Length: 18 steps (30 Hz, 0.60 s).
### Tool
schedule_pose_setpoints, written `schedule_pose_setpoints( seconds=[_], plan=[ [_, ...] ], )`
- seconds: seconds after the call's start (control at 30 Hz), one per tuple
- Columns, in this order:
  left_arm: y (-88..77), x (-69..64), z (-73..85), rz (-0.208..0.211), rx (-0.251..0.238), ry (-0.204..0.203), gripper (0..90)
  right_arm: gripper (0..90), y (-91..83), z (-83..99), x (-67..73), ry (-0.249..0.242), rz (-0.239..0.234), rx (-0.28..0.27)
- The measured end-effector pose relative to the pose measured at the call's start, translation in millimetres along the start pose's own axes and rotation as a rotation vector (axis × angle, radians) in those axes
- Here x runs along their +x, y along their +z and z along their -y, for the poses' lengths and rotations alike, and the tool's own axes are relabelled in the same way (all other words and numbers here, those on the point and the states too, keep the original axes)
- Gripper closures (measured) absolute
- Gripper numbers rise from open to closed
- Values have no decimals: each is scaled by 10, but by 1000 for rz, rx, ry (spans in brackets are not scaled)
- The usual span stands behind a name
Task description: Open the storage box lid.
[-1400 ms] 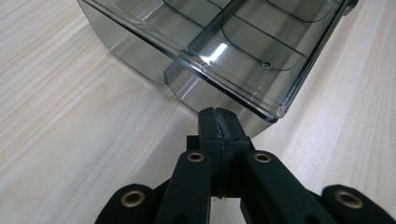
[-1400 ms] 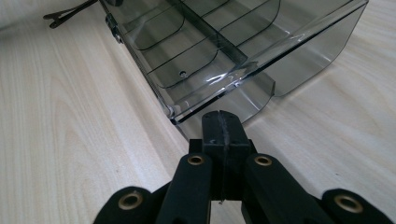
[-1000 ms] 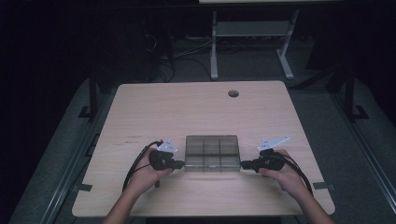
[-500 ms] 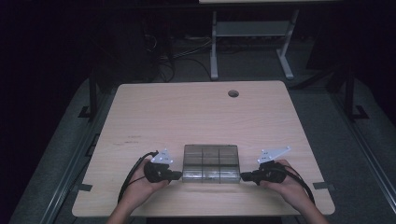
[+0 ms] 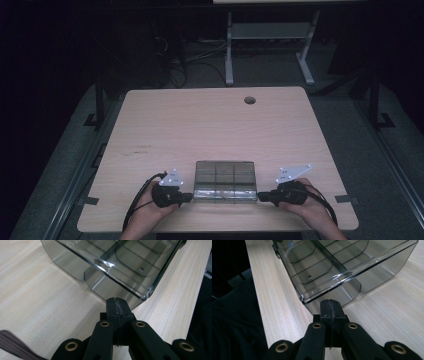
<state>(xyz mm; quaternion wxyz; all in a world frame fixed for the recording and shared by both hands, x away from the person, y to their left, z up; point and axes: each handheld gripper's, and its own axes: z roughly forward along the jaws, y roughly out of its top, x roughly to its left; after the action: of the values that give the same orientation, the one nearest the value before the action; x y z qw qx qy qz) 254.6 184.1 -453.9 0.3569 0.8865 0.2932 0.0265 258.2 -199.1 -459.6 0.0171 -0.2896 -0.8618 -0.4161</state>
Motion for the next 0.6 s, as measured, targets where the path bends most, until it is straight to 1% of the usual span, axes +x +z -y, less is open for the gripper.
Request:
schedule_pose_setpoints(
  seconds=[0.1, 0.17, 0.23, 0.27, 0.33, 0.37, 0.4, 0.43, 0.5, 0.57, 0.6],
  plan=[
    [-5, 9, 16, 10, -10, -11, 900, 900, -2, 5, -19, 1, -1, -11],
    [-23, 20, 23, 4, -16, -11, 900, 900, -16, 6, -22, 1, 7, -18],
    [-51, 27, 38, -6, -36, -22, 900, 900, -45, 18, -33, 4, 16, -31],
    [-78, 37, 47, -11, -34, -9, 900, 900, -62, 27, -37, 3, 18, -34],
    [-109, 26, 64, -7, -47, -17, 900, 900, -97, 50, -32, 5, 23, -35],
    [-116, 19, 72, -10, -54, -18, 900, 900, -113, 64, -16, 7, 21, -34],
    [-136, 13, 94, -12, -51, -11, 900, 900, -124, 70, -4, 6, 21, -31],
    [-146, -7, 119, -9, -62, -22, 900, 900, -142, 80, 17, 8, 20, -29],
    [-174, -36, 157, 2, -73, -22, 900, 900, -152, 93, 59, 15, 11, -36],
    [-195, -72, 190, 9, -80, -21, 900, 900, -157, 120, 114, 13, 6, -35],
    [-199, -85, 201, 5, -84, -17, 900, 900, -154, 129, 139, 7, 5, -35]
  ],
)
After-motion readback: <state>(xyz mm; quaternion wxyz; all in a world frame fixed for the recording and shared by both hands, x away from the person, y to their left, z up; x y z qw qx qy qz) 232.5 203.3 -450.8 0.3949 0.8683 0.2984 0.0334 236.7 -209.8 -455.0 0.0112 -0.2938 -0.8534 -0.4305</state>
